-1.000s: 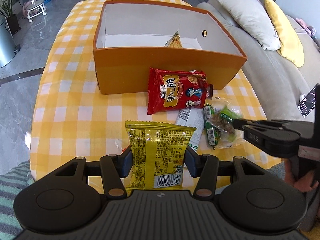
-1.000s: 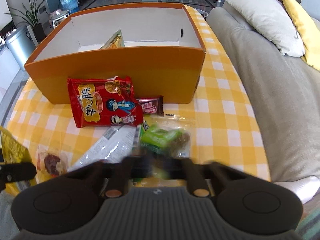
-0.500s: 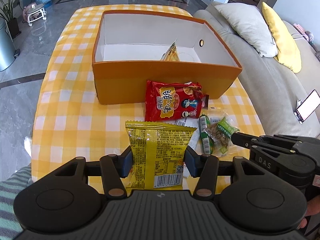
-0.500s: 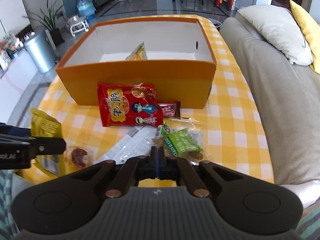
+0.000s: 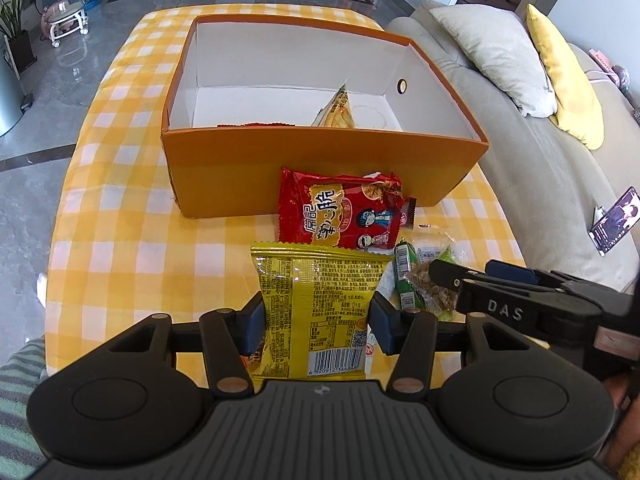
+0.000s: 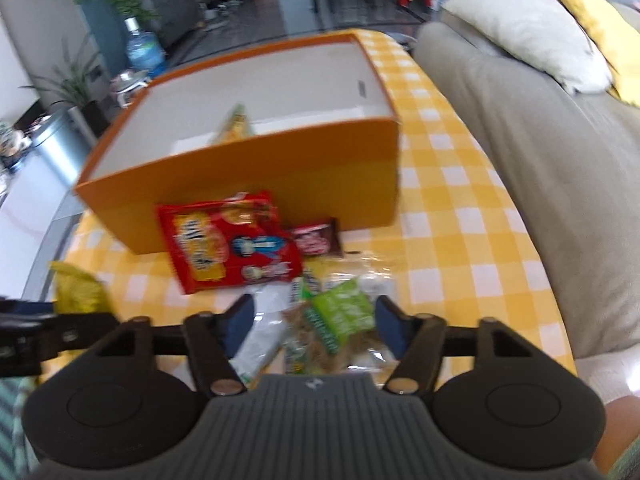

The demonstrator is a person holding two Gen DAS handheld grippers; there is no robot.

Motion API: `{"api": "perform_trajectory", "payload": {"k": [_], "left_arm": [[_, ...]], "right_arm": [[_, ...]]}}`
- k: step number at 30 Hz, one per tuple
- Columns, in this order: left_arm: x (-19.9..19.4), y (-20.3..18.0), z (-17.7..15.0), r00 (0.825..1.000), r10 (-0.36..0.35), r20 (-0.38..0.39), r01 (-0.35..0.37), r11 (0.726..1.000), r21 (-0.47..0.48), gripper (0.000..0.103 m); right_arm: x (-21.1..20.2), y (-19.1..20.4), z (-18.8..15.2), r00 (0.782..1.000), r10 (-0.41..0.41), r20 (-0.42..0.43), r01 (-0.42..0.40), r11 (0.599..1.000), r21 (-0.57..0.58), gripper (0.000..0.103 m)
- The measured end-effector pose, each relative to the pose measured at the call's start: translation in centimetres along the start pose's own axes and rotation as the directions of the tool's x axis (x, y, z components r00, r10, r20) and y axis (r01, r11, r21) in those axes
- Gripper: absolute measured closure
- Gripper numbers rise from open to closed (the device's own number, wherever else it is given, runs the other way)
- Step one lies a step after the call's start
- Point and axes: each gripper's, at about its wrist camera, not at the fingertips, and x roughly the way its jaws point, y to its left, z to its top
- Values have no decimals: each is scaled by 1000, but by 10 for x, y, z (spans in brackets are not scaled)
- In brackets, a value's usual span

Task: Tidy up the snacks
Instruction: 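Grasp the green raisin packet with the right tool while the left tool holds the wafer packet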

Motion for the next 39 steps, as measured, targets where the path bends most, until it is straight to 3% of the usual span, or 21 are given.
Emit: {"api": "perform_trajectory", "payload": {"k": [9,18,19,20,25,27,34,36,37,38,39], "left_arm": [[8,4,2,1000,-3,-24,3,1000,-14,43],[10,7,2,1000,-3,-31,3,1000,-22,43],[9,7,2,1000,-4,-30,3,1000,-23,43],[8,6,1,1000,-5,-29,4,1000,-23,43],[6,5,1,1000,-9,-25,8,1000,-23,43],[4,5,0,1000,-11,-21,10,1000,-22,43],[0,4,0,1000,-16,-12,16,1000,-20,43],[1,3,1,1000,-10,-13,9,1000,-15,43],[2,3,1,1000,-7,-15,6,1000,-14,43],[3,3,1,1000,-8,-17,8,1000,-15,43],[3,3,0,1000,-11,-18,10,1000,-15,43]], "right_arm": [[31,-17,1,997,-19,-75,24,997,71,27],[26,-6,-2,996,-42,-77,41,999,-9,41],[24,-5,-3,996,-53,-71,52,998,-23,59],[21,-4,-2,996,-60,-58,58,998,-32,67],[8,-8,1,999,-20,-49,21,1000,6,82],[4,-6,0,999,-27,-36,27,1000,-5,103],[-10,-1,1,1000,11,-1,-11,999,-46,102],[-9,-1,0,1000,21,-1,-21,999,-48,85],[-8,0,-1,1000,13,0,-13,998,-62,58],[-7,2,-2,1000,-1,7,2,997,-82,45],[-5,4,-3,1000,-14,8,14,994,-104,45]]}}
